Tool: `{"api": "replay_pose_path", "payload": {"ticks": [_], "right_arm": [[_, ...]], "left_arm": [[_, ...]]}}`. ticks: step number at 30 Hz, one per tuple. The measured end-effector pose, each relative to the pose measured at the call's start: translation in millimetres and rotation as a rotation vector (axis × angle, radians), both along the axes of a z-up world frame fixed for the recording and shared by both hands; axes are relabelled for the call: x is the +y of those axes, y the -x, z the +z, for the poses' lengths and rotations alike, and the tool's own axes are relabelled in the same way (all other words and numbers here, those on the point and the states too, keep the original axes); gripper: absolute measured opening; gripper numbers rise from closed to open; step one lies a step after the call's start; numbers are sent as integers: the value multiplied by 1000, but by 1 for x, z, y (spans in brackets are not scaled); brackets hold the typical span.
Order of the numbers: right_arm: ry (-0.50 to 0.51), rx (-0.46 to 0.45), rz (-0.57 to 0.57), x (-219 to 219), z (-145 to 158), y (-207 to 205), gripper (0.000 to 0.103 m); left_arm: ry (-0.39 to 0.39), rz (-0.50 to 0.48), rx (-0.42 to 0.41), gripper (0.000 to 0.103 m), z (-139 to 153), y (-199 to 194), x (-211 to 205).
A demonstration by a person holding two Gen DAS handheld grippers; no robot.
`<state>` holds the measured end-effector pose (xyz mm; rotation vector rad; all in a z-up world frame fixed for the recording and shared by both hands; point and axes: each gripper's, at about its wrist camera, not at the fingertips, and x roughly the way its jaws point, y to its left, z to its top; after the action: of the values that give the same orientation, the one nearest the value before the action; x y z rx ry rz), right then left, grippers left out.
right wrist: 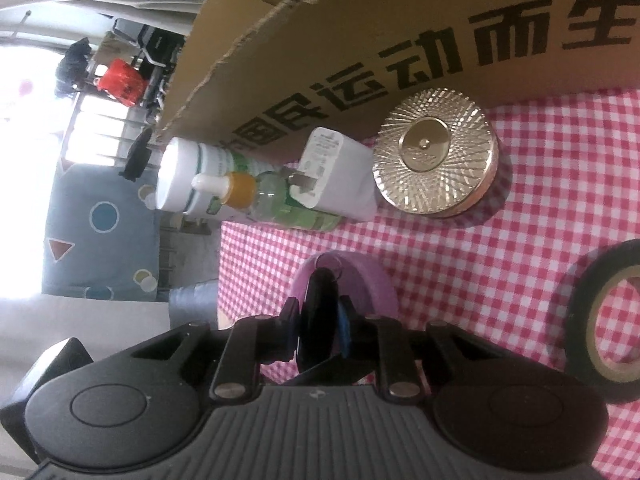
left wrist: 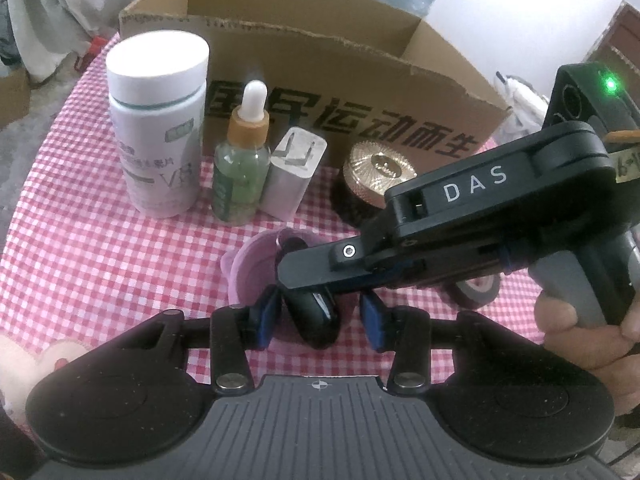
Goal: Organize rigid objects
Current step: 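Close the right gripper around the black oval case, then carry the black oval case with the right gripper into the box and release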
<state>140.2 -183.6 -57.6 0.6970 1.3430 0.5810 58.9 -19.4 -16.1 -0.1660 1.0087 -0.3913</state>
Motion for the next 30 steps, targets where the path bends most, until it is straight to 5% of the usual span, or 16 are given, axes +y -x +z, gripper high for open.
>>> {"api": "replay_pose_path", "payload": {"ticks": [15, 23, 30], "right_arm": [[-100, -238, 8, -15, 90, 14, 22], [-128, -318, -2, -27, 132, -35, 22], [-149, -207, -11, -33, 116, -118, 21]], "left_arm": [[-57, 25, -221, 42, 89, 29, -5], [-53, 50, -266, 42, 110, -22, -14], [-47, 69, -176, 42, 107, -94, -15]]}}
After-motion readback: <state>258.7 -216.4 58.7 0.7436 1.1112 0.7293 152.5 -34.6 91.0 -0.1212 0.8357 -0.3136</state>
